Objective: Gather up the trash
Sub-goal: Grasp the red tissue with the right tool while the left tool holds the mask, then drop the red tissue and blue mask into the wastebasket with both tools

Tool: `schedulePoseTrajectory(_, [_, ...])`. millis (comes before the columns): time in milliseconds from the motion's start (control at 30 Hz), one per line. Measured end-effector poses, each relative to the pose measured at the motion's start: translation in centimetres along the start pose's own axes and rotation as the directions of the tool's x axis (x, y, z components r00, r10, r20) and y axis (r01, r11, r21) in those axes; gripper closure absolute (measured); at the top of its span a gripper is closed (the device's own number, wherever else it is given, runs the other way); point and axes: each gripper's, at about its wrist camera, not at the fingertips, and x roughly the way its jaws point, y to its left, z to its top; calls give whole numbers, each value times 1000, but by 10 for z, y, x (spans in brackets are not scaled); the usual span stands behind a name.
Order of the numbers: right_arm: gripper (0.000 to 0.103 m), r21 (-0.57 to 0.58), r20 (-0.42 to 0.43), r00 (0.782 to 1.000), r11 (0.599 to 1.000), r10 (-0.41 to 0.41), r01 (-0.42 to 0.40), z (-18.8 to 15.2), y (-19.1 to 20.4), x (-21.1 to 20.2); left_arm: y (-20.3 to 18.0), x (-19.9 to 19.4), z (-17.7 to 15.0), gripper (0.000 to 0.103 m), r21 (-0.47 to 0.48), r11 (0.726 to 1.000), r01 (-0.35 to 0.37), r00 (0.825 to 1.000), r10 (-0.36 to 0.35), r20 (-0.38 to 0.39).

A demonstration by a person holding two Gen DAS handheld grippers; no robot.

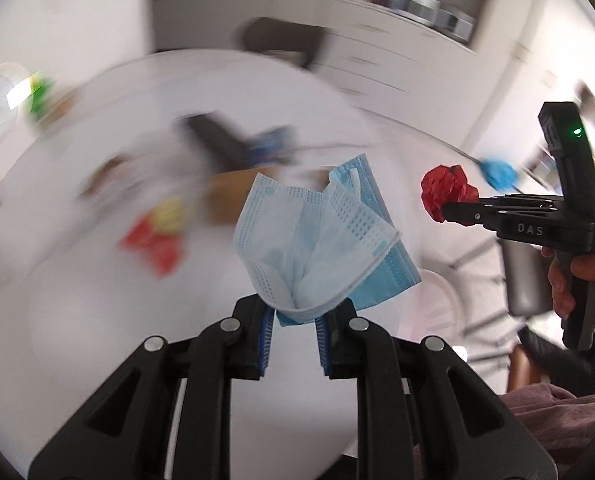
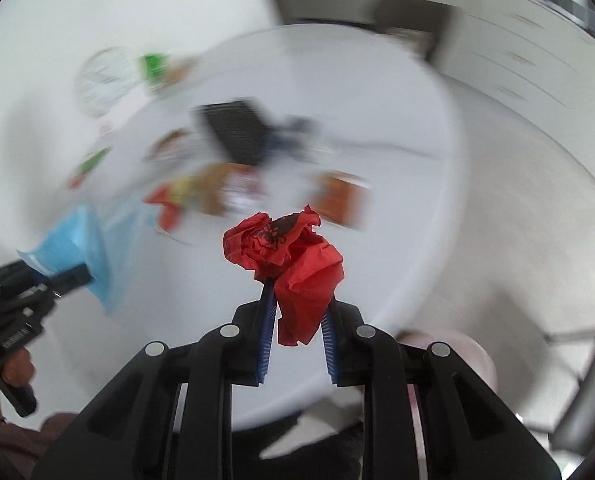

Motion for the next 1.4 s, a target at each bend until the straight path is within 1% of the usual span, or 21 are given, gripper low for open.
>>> schedulePoseTrajectory(67, [81,73,3,997,994,-82,81,-20,-43,-18,-37,16,11,85,89,994,64,998,-62,-24])
schedulePoseTrajectory(133, [81,139,1,987,978,-158,156,-42,-81,-36,-82,37,18,85,171,974,146,988,-136,-67])
schedulePoseTrajectory(233, [81,217,-6,976,953,-216,212,-68,-124,-54,-138,74,24,85,241,932,272,957,-235,-171])
schedulePoseTrajectory(300, [81,262,-7,970,936,-243,236,-86,-149,-66,-174,98,23,85,297,900,318,938,-253,-238])
schedulePoseTrajectory(333, [80,284,-7,968,928,-250,242,-95,-161,-70,-195,116,22,82,324,885,335,928,-250,-275])
schedulePoseTrajectory(400, [80,311,-8,968,919,-252,242,-106,-175,-74,-217,136,19,71,338,870,360,911,-250,-328])
schedulePoseTrajectory(433, [80,322,-8,968,916,-249,239,-110,-181,-76,-229,150,16,59,333,866,373,899,-250,-359])
schedulePoseTrajectory(467, [80,333,-8,969,913,-246,234,-116,-187,-77,-236,156,15,49,333,866,374,896,-243,-372])
schedulePoseTrajectory(533, [79,340,-12,973,914,-233,223,-123,-192,-76,-248,168,13,38,337,870,359,893,-216,-394])
schedulePoseTrajectory(600, [79,339,-14,976,917,-218,210,-128,-199,-72,-253,171,12,29,337,877,343,896,-197,-397])
schedulePoseTrajectory(733, [78,310,-30,984,935,-174,174,-133,-203,-57,-249,153,19,11,305,912,273,927,-164,-338])
schedulePoseTrajectory(800, [78,292,-42,987,942,-158,163,-137,-203,-52,-238,138,28,8,260,937,233,943,-152,-296])
schedulePoseTrajectory(867, [75,272,-61,989,951,-134,146,-140,-200,-42,-227,125,38,8,217,960,180,958,-121,-259])
schedulePoseTrajectory(900, [70,258,-79,989,956,-122,138,-142,-197,-34,-222,119,43,8,199,966,163,963,-112,-243])
schedulePoseTrajectory(967, [42,243,-110,988,961,-110,134,-145,-192,-22,-208,104,51,8,138,984,115,976,-85,-202])
schedulePoseTrajectory(1000, [18,241,-128,985,959,-117,146,-146,-190,-16,-204,100,52,8,117,988,100,979,-77,-190])
schedulePoseTrajectory(1033, [9,242,-139,982,957,-132,163,-147,-189,-13,-196,94,55,8,88,992,85,982,-69,-178])
schedulePoseTrajectory(1067, [8,246,-140,978,952,-151,183,-146,-187,-12,-190,91,57,8,67,995,77,983,-64,-172])
schedulePoseTrajectory(1200, [2,298,-111,982,937,-155,182,-137,-184,-21,-165,73,60,8,24,999,34,988,-30,-149])
schedulePoseTrajectory(1300, [2,342,-68,984,922,-167,180,-126,-184,-32,-153,65,54,8,12,1000,11,992,-9,-130])
schedulePoseTrajectory(1400, [2,340,-42,983,923,-178,182,-113,-178,-37,-142,59,50,8,-10,1000,1,992,-3,-128])
